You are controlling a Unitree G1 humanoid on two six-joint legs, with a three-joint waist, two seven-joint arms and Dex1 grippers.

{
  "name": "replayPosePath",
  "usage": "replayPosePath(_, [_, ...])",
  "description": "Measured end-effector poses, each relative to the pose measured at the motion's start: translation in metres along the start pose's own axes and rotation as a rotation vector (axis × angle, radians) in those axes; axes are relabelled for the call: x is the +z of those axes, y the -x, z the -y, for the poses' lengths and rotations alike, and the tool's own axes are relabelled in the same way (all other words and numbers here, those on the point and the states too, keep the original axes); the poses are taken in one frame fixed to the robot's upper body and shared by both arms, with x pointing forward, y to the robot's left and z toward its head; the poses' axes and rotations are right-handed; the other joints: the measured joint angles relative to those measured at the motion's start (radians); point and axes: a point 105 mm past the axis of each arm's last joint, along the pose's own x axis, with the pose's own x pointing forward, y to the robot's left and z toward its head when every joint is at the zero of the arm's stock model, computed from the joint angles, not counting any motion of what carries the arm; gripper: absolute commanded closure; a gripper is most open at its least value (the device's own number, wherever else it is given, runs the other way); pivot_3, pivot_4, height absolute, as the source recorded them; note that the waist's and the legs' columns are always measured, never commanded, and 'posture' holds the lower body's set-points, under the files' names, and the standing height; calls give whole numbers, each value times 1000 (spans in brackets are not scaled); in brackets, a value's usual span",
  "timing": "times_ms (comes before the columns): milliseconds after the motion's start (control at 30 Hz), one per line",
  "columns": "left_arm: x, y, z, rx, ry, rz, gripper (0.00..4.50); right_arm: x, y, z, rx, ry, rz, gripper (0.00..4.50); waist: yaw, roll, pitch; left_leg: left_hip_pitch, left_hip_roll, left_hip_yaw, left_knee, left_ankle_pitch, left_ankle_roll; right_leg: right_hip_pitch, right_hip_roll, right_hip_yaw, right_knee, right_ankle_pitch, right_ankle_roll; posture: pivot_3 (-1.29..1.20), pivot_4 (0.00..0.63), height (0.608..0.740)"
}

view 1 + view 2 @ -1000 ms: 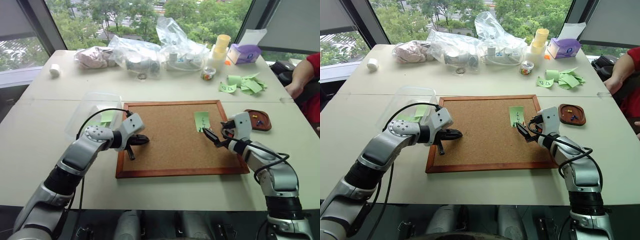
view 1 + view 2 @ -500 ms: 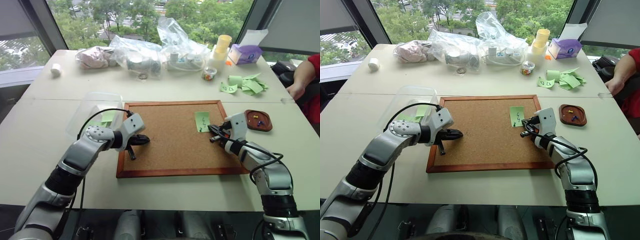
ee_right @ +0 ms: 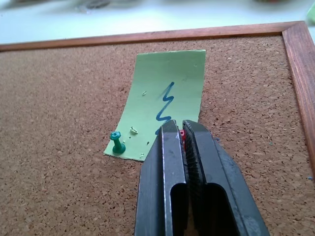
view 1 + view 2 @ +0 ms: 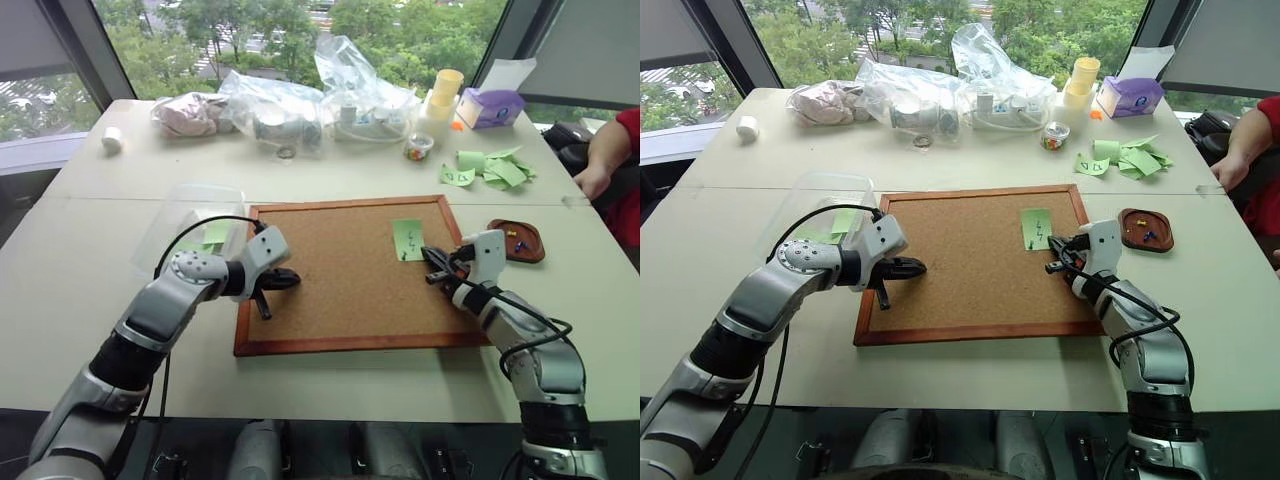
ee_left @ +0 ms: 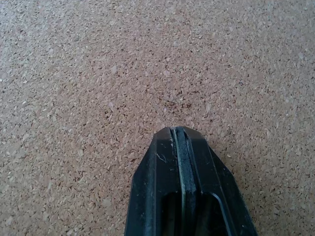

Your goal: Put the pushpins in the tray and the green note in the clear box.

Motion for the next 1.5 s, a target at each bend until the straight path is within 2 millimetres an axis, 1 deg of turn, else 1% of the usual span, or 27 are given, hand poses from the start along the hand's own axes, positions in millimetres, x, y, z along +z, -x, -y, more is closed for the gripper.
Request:
replayPosePath(100, [-5,0,1,-12,12,-17,4500,16,6,12,-60,22,66,4447,-1,0,0,0,0,0,0,0,0,0,0,0,0,0,0,0,150,735])
replayPosePath(300, [-5,1,1,-15,6,-22,4500,17,7,14,-75,22,70,4447,-1,0,0,1,0,0,0,0,0,0,0,0,0,0,0,0,150,735])
replayPosePath(367, [-5,1,0,-16,-2,-21,4500,19,6,20,-111,16,81,4447,-1,0,0,1,0,0,0,0,0,0,0,0,0,0,0,0,150,735])
replayPosePath(433, [-5,1,0,-16,-8,-24,4500,25,5,34,-183,18,99,4447,-2,0,0,1,0,0,0,0,0,0,0,0,0,0,0,0,150,735])
replayPosePath(500, [-5,2,0,-20,-13,-25,4500,31,4,57,-295,44,97,4447,-3,0,0,1,0,0,0,0,0,0,0,0,0,0,0,0,150,735])
replayPosePath(567, [-5,2,-1,-21,-15,-26,4500,32,5,76,-391,73,71,4447,-3,0,0,1,0,1,0,0,0,0,1,0,0,0,0,0,150,735])
replayPosePath(667, [-5,1,-1,-20,-21,-24,4500,23,7,99,-505,112,6,4447,-4,0,0,1,0,1,0,0,0,0,1,0,0,0,0,0,150,735])
replayPosePath(833, [-5,0,-1,-20,-20,-21,4500,4,7,123,-610,118,-101,4447,-5,1,-1,1,0,2,0,0,0,0,0,1,0,0,0,0,150,735])
replayPosePath(900, [-5,0,0,-20,-19,-20,4500,2,6,128,-629,112,-119,4447,-4,1,-1,1,0,2,0,0,0,0,1,1,0,0,0,0,150,735])
replayPosePath(1000, [-5,0,0,-19,-20,-20,4500,0,3,131,-637,96,-127,3597,-4,1,-1,1,0,2,0,0,0,0,0,1,0,0,0,0,150,735])
replayPosePath(1033, [-5,0,0,-19,-20,-20,4500,-2,3,131,-638,91,-132,3184,-4,1,-1,1,0,2,0,0,0,0,0,1,0,0,0,0,150,735])
replayPosePath(1233, [-5,0,0,-17,-20,-20,4500,-3,4,134,-645,54,-127,88,-4,1,-1,1,0,2,0,0,0,0,0,1,1,0,0,0,150,735])
replayPosePath(1267, [-5,0,0,-16,-20,-20,4500,-2,4,135,-648,49,-125,28,-4,1,-1,1,0,2,0,0,0,0,0,1,1,0,0,0,150,735])
replayPosePath(1500, [-5,0,0,-10,-19,-19,4500,-3,7,138,-668,1,-113,28,-4,2,-1,1,0,2,0,0,0,0,0,1,1,0,0,0,150,735])
